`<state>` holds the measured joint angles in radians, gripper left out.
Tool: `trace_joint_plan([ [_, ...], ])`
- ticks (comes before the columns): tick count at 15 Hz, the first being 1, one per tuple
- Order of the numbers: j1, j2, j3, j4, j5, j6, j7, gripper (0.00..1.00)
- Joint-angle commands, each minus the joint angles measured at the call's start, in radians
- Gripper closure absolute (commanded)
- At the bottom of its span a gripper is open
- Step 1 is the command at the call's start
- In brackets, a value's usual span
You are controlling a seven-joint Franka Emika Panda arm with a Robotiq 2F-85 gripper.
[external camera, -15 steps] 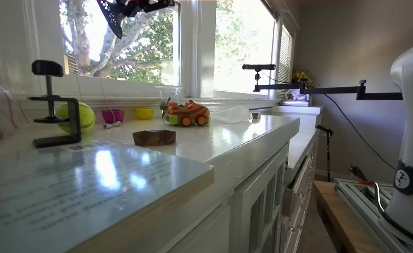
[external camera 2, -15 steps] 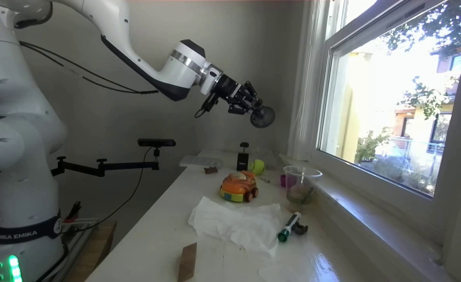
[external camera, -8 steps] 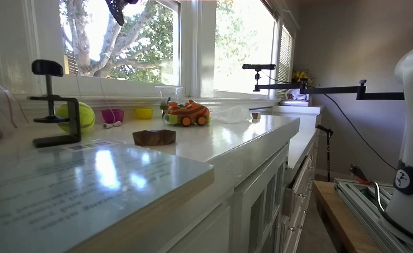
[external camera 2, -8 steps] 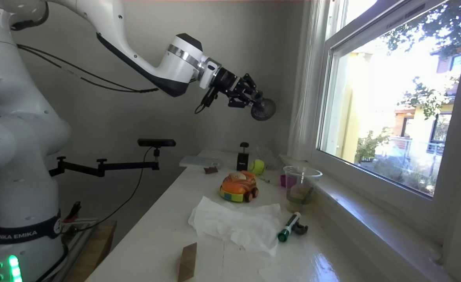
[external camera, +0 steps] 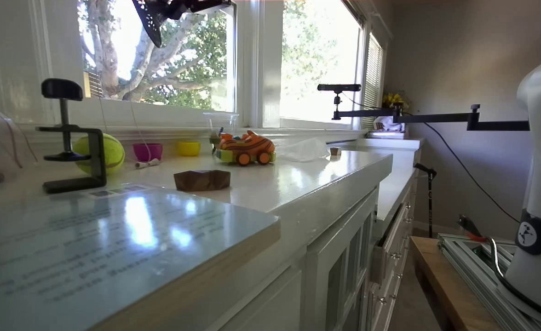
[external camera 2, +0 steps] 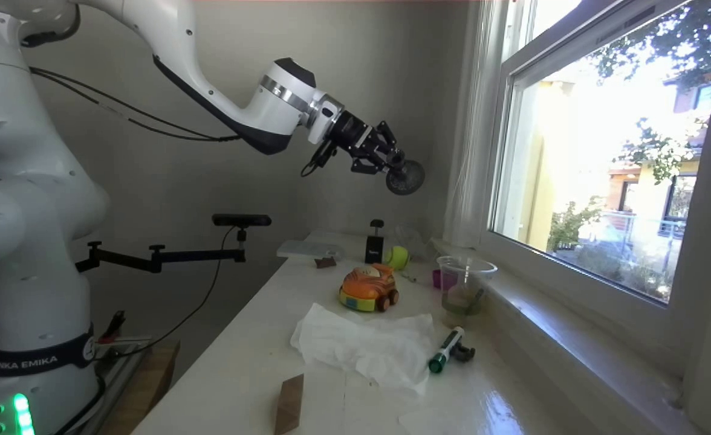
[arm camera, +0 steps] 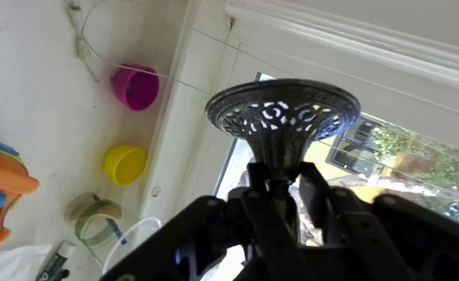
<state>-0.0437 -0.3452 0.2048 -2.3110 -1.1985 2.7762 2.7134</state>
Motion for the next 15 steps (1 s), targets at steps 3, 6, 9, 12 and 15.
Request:
trace_joint_plan([
  [3, -0.005, -0.017, -0.015, -0.048, 0.239, 0.069, 0.030, 0.93],
  [6, -0.008, -0.023, -0.012, -0.078, 0.381, 0.089, 0.027, 0.93],
  [9, -0.015, -0.025, -0.002, -0.098, 0.520, 0.109, 0.028, 0.93],
  [12, -0.023, -0.027, 0.008, -0.117, 0.659, 0.143, 0.027, 0.93],
  [15, -0.044, -0.030, 0.031, -0.138, 0.798, 0.189, 0.028, 0.93],
])
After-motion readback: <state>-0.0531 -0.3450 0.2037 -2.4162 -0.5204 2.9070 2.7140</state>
